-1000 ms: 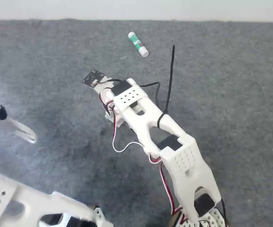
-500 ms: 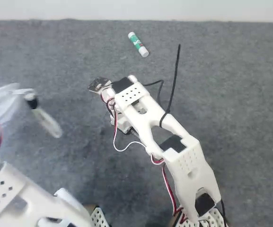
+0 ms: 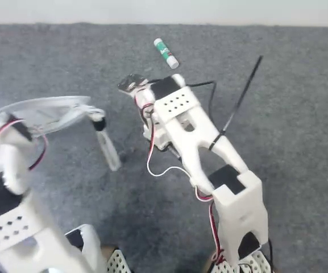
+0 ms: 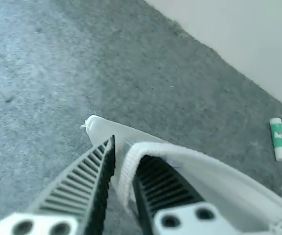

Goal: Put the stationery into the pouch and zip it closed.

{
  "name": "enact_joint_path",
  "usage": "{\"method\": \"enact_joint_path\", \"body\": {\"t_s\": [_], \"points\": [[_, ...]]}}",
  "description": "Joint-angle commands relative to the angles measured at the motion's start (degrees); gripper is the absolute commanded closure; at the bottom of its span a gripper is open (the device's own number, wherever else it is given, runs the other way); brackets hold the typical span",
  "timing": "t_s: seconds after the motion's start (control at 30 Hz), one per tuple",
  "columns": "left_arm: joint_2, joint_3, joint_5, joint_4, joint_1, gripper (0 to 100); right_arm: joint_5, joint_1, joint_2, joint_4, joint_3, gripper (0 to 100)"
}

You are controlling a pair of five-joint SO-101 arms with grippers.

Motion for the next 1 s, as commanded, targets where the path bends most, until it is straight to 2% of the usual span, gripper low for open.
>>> {"method": "enact_joint_path", "body": {"t_s": [0.0,0.17,0.5,0.97], "points": [[-0.1,-4.1,-1.2,-1.0,7.9,99,0.4,2.2,-7.0,1.6,-1.1,99.2],[-0.4,-1.3,-2.7,-0.8,12.0,99,0.3,4.8,-10.7,3.1,-1.1,99.2],[-0.4,3.8,-3.9,-2.5,11.8,99,0.3,4.9,-16.7,5.8,0.3,99.2],[-0.4,6.3,-4.0,-2.5,11.7,99,0.3,2.8,-38.8,3.4,15.0,99.2]]}}
